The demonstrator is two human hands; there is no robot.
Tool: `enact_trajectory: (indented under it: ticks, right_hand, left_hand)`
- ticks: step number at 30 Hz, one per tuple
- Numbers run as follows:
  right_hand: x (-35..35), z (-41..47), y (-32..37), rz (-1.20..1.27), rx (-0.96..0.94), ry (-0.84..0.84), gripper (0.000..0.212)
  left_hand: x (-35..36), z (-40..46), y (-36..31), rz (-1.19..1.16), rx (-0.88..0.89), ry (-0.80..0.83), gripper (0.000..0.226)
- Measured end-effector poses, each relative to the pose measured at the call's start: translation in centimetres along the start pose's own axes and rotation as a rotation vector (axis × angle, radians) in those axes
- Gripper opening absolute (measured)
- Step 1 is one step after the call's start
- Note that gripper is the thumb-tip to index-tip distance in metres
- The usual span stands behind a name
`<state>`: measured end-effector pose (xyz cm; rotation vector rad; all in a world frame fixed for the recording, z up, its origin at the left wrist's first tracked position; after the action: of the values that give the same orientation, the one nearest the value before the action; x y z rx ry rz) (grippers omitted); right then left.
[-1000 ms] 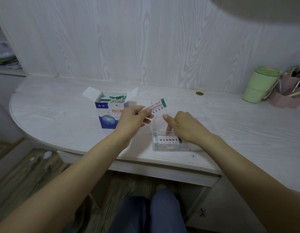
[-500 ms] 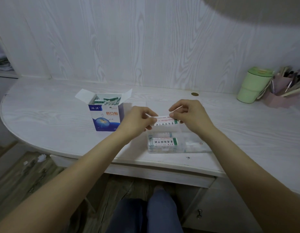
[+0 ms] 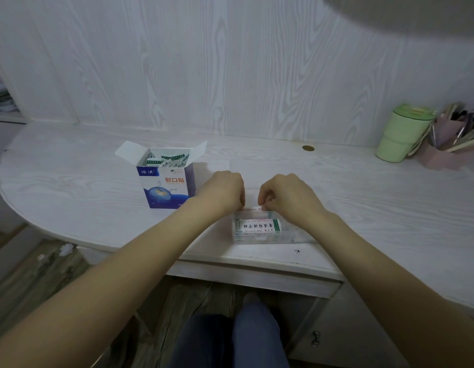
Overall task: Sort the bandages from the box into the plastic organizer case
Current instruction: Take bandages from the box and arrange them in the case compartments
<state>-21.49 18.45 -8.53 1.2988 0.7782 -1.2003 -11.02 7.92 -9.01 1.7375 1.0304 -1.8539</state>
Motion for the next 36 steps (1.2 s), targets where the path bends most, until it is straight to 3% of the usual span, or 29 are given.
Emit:
enact_trajectory:
  ticks: [17,21,24,27,30,33,36]
  right_hand:
    - [-0.7,0.5,0.1,-0.07,0.003,0.17,0.008]
    - [-1.7,0.3,1.1,-0.092,-0.017,0.14,0.014]
    - [-2.7,0.6,3.4,0.052,-0.103,-0.089,0.015]
    - [-3.7,2.0,6.7,0.211,-0.215,-0.33,0.016]
    - [-3.7,4.1,8.9,0.189,-0.311,-0.378,0.022]
    - [-2.8,6.2,9.9,0.113,-0.314,-0.222,0.028]
    - [-2.3,7.4,10.8,0.119,-0.265,-0.119,0.024]
  left_hand:
    - [-0.7,-1.6,0.8,-0.127,-0.006,0.026,0.021]
    - [-2.6,-3.7,1.7,-0.201,0.061,-0.17,0.018]
    - [-4.3,-5.1,3.6,-0.295,0.092,-0.465,0.01]
    - [-6.2,-5.5,6.6,-0.252,0.042,-0.594,0.026]
    - [-7.6,-4.8,10.2,-0.117,-0.059,-0.477,0.058]
    - [-8.4,-3.5,12.9,-0.042,-0.094,-0.253,0.088]
    - [-8.3,-2.4,14.1,-0.042,-0.072,-0.088,0.102]
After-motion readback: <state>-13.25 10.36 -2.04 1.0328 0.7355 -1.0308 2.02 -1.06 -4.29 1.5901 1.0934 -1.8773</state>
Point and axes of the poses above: each hand's wrist, its own z-axis towards the middle knuckle, its own x-axis out of the palm, y = z × x, the point moved 1 cm from there along z, towards the middle knuckle, and after that the axes turned 10 degrees about -x, right-handed, at the moved point
